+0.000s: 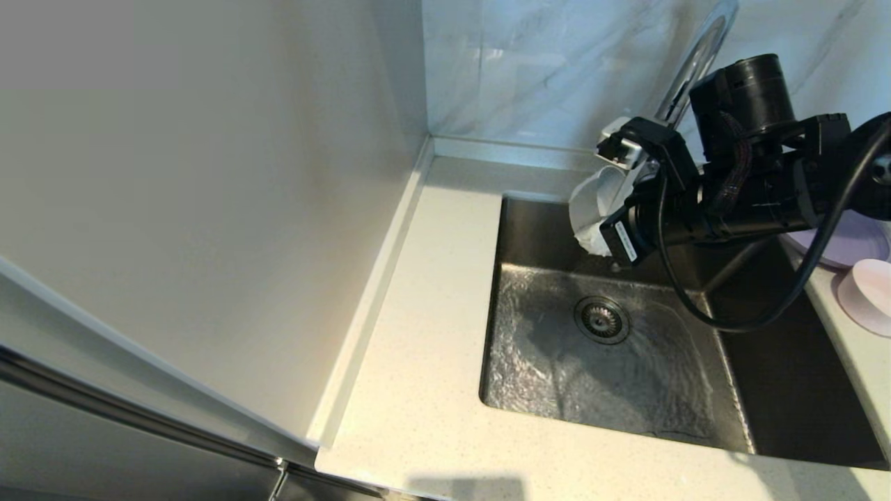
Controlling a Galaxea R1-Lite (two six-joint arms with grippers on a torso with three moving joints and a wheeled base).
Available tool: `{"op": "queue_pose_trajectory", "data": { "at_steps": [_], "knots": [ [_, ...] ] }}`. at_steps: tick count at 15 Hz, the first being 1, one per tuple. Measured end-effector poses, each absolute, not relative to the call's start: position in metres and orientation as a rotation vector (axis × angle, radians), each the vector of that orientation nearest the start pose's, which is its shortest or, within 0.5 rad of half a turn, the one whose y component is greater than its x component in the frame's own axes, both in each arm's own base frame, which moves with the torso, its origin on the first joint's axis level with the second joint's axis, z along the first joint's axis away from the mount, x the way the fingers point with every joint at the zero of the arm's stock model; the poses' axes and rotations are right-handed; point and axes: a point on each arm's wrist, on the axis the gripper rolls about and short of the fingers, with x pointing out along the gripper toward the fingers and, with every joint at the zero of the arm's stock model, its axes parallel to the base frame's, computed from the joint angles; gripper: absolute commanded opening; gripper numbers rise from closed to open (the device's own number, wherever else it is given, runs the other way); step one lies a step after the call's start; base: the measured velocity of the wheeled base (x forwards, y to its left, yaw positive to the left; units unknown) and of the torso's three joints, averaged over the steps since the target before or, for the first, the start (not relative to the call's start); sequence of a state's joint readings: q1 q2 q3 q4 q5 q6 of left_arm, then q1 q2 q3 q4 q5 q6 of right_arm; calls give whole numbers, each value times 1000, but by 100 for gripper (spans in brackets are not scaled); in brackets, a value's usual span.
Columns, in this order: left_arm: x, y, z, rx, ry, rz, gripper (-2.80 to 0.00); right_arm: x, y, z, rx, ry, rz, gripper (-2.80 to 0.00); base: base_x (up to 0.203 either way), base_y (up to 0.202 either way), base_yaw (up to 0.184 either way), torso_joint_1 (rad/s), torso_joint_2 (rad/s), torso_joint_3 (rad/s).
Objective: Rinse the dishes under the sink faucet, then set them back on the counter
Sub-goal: Rinse the bowl
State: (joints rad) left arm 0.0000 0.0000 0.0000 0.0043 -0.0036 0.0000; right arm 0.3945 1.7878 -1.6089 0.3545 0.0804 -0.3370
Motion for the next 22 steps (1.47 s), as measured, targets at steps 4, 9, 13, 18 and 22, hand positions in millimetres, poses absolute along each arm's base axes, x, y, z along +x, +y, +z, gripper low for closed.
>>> {"op": "queue_pose_trajectory", "data": {
  "at_steps": [4, 9, 13, 18, 22],
  "knots": [
    [-23, 0, 75, 0, 5, -3, -280, 317, 124, 284, -400, 446, 524, -280, 0, 0, 0, 0, 0, 0],
    [-23, 0, 75, 0, 5, -4, -280, 317, 94, 282, -375, 467, 443, -280, 0, 0, 0, 0, 0, 0],
    [-23, 0, 75, 0, 5, -4, -280, 303, 60, 271, -343, 531, 370, -280, 0, 0, 0, 0, 0, 0],
    [-23, 0, 75, 0, 5, -3, -280, 282, 21, 269, -214, 535, 443, -280, 0, 0, 0, 0, 0, 0],
    [-23, 0, 75, 0, 5, -4, -280, 273, 7, 283, 55, 522, 442, -280, 0, 0, 0, 0, 0, 0]
  ]
}}
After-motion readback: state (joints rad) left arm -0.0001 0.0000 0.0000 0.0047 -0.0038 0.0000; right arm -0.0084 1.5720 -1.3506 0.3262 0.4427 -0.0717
